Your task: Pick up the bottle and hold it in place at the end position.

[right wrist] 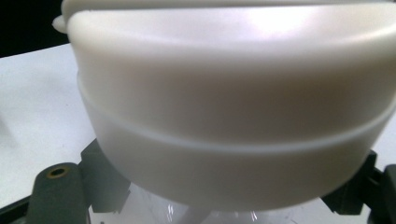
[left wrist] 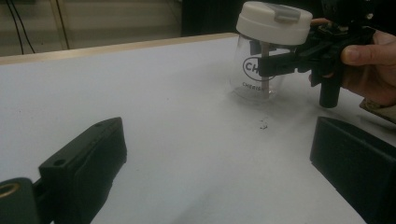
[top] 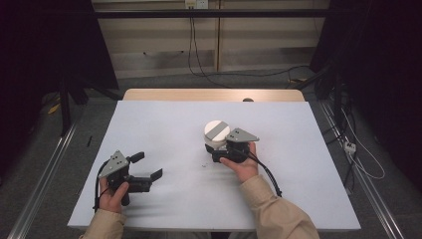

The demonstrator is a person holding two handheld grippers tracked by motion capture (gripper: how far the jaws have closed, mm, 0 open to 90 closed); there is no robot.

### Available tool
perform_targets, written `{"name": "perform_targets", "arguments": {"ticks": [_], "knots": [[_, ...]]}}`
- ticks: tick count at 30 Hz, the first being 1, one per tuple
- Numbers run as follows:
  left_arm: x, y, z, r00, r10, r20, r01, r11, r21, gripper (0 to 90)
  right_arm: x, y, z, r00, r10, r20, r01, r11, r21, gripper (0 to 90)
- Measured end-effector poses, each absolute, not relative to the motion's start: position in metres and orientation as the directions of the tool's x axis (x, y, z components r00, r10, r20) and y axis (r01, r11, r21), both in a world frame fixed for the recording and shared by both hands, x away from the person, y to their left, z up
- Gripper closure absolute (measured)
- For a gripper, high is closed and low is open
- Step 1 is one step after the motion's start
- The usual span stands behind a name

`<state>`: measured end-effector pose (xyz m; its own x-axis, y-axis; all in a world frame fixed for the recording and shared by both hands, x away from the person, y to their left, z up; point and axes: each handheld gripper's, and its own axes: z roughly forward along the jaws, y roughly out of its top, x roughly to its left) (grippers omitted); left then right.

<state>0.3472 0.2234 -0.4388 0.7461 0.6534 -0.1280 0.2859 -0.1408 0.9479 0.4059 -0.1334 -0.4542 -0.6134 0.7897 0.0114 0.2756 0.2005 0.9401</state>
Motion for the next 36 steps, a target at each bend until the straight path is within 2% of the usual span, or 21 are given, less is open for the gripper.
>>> {"name": "perform_targets", "arguments": {"ticks": [36], "knots": [[0.347,0.223,-0.439,0.744,0.656,-0.126,0.285,-0.142,0.948,3.2,0.423,-0.123,-0.460,-0.606,0.795,0.011,0.284,0.204,0.937,18.8]]}}
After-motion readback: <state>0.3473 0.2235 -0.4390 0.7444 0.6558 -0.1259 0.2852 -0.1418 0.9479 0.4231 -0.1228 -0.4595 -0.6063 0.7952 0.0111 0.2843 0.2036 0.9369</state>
